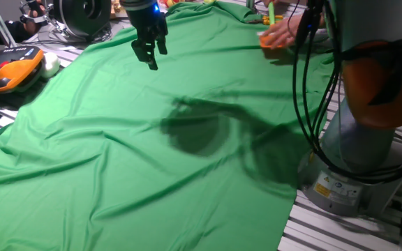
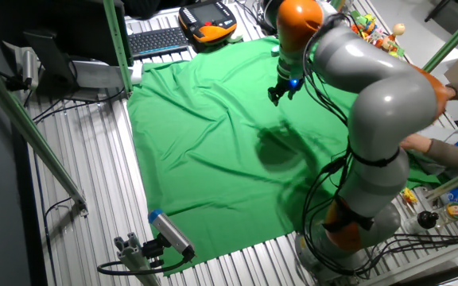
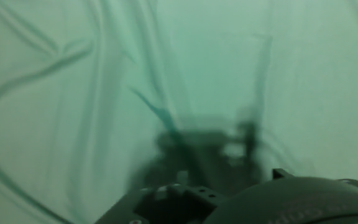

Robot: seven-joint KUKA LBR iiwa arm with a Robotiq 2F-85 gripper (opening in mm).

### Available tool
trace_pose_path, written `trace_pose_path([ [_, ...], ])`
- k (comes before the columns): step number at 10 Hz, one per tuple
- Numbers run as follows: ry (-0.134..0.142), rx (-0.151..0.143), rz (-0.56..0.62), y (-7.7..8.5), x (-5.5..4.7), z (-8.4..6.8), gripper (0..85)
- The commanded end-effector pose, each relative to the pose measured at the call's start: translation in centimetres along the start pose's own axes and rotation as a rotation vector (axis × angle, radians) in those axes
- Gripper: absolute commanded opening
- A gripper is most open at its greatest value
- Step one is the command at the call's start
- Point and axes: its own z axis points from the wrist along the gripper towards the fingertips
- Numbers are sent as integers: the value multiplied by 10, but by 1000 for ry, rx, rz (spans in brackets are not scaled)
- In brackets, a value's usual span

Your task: Grasp the moving object

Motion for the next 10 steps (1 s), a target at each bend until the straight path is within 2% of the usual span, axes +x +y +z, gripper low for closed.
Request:
trace_pose_path([
  [1, 93, 30, -158, 0, 0, 0, 0],
  [5, 91, 29, -159, 0, 0, 0, 0],
  [8, 75, 25, -113, -1, 0, 0, 0],
  [9, -7, 8, -96, -1, 0, 0, 0],
  [10, -44, 21, -76, -1, 0, 0, 0],
])
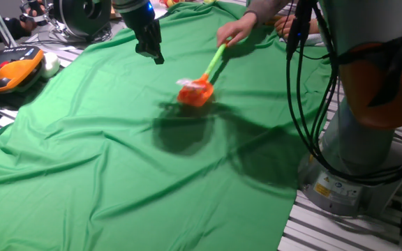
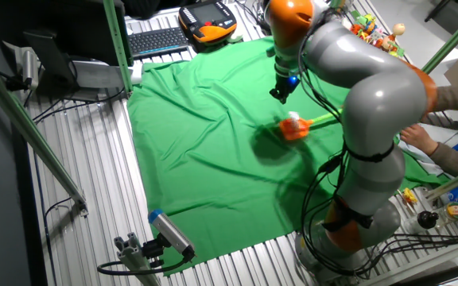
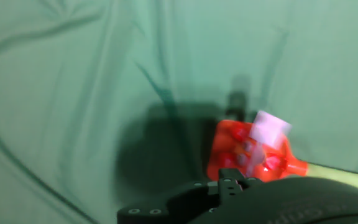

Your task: Grasp the moving object

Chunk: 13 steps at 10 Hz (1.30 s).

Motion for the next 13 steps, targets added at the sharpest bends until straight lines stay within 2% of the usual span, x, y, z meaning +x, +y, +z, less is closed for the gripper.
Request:
trace_pose_path([
  [1, -43, 19, 14, 0, 0, 0, 0],
  [2, -35, 26, 29, 0, 0, 0, 0],
  [4, -4, 18, 52, 0, 0, 0, 0],
  [5, 23, -10, 83, 0, 0, 0, 0],
  [6, 27, 36, 108, 0, 0, 0, 0],
  [7, -8, 71, 135, 0, 0, 0, 340],
  [8, -38, 87, 132, -2, -1, 6, 510],
  [10, -91, 67, 124, -14, -5, 39, 510],
  [11, -115, 71, 122, -19, -5, 54, 510],
  [12, -146, 56, 113, -24, -4, 71, 680],
  [13, -194, 57, 124, -22, -4, 85, 680],
])
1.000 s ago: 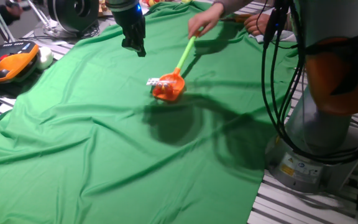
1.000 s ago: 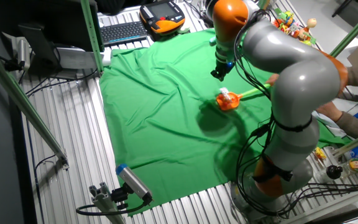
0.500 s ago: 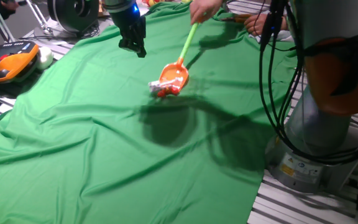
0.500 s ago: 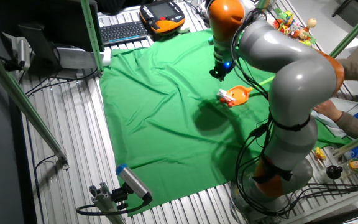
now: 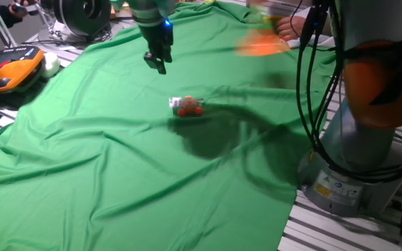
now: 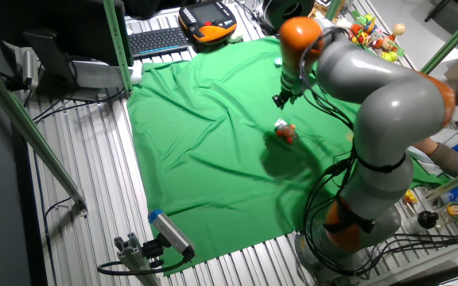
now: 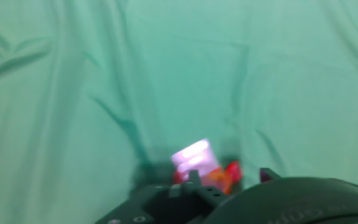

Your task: Grasp the moving object

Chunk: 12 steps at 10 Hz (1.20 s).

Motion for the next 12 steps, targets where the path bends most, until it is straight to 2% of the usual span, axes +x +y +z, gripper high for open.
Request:
trace_pose_path([
  [1, -54, 10, 23, 10, 4, 35, 680],
  [2, -57, -20, 60, 24, 8, 36, 850],
  [3, -45, -5, 98, 49, 14, 33, 850],
  [4, -39, 5, 114, 66, 18, 32, 850],
  [5, -25, -9, 123, 81, 21, 32, 850],
  [6, -21, 15, 113, 93, 24, 34, 850],
  [7, -39, 38, 99, 100, 27, 40, 850],
  [9, -49, 29, 85, 101, 27, 49, 850],
  [10, -50, 25, 68, 101, 27, 49, 850],
  [11, -61, 8, 53, 101, 27, 49, 850],
  [12, -57, 2, 52, 101, 27, 49, 850],
])
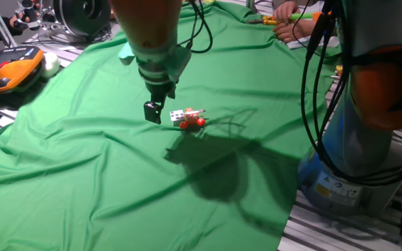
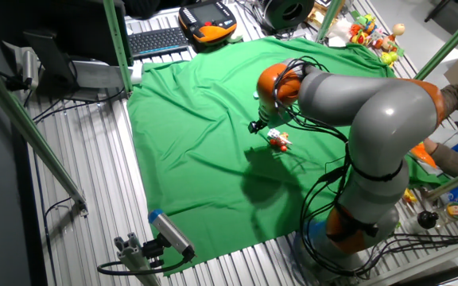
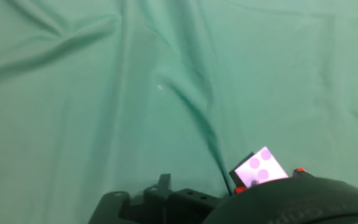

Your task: Grasp the moving object

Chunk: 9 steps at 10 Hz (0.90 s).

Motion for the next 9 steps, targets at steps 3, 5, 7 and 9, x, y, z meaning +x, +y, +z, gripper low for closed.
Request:
trace_pose_path([
  [3, 39, -3, 11, 0, 0, 0, 850],
  [5, 87, 8, 37, 0, 0, 0, 850],
  [7, 148, 48, 65, 0, 0, 0, 850],
  [9, 156, 53, 56, 0, 0, 0, 850],
])
